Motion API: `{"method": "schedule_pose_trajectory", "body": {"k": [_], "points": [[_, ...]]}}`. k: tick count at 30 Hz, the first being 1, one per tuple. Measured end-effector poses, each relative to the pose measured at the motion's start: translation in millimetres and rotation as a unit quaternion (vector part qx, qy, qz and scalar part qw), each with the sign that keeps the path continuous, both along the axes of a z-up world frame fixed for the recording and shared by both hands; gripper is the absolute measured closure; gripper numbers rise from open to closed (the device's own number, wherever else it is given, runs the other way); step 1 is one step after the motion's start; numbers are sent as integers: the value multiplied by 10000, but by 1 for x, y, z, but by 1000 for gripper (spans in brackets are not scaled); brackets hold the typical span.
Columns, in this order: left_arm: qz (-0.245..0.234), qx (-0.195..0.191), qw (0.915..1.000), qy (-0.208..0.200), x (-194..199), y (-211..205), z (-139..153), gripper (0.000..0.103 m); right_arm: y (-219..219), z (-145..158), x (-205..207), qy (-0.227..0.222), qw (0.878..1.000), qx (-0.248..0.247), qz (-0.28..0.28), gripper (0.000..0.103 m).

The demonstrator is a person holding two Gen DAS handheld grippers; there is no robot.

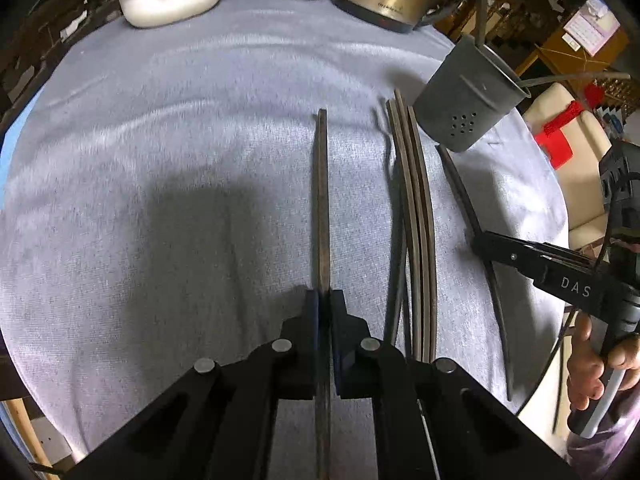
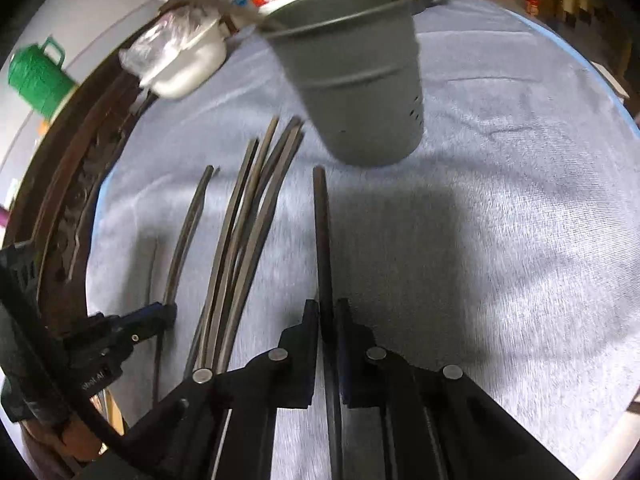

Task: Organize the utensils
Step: 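Lower the left tool onto a chopstick while the right tool grasps another, then raise both held chopsticks above the holder cup and open both tools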

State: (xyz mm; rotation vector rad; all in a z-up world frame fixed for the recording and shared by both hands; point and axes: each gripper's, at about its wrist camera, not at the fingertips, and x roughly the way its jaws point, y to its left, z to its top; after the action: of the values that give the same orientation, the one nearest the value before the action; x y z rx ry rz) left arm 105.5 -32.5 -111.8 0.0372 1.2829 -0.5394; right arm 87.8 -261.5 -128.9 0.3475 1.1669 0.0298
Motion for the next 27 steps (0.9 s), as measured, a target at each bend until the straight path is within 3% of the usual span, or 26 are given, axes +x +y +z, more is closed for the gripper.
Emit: {"method": "schedule_pose_trajectory", "body": {"k": [2, 5, 10, 13, 15, 18, 23, 27], "points": [[85, 56, 9999, 82, 13, -1, 4, 91, 1, 0, 5, 55, 10000, 29, 9, 90], [180, 136, 9997, -101, 35, -9, 13, 78, 6, 1, 21, -32, 9999, -111, -63, 86], [183, 311, 9993, 50, 67, -27, 2, 75, 13, 3, 45, -117, 9990, -416, -84, 85], [150, 409, 9991, 1, 74, -44, -4, 77, 16, 4, 51, -206, 9984, -523, -68, 86], [183, 417, 9990, -24, 76, -47, -5, 97, 18, 5, 51, -223, 9977, -637, -29, 95], [209, 439, 9987, -129, 73, -46, -5, 97, 16, 8, 51, -313, 9967, -747, -20, 96], [262, 79, 9970, -719, 62, -49, 33, 98, 12, 52, 22, -1029, 9934, -497, 132, 96], [142, -294, 9904, -1341, 37, -44, 92, 98, 5, 108, -8, -1899, 9805, -424, 255, 96]]}}
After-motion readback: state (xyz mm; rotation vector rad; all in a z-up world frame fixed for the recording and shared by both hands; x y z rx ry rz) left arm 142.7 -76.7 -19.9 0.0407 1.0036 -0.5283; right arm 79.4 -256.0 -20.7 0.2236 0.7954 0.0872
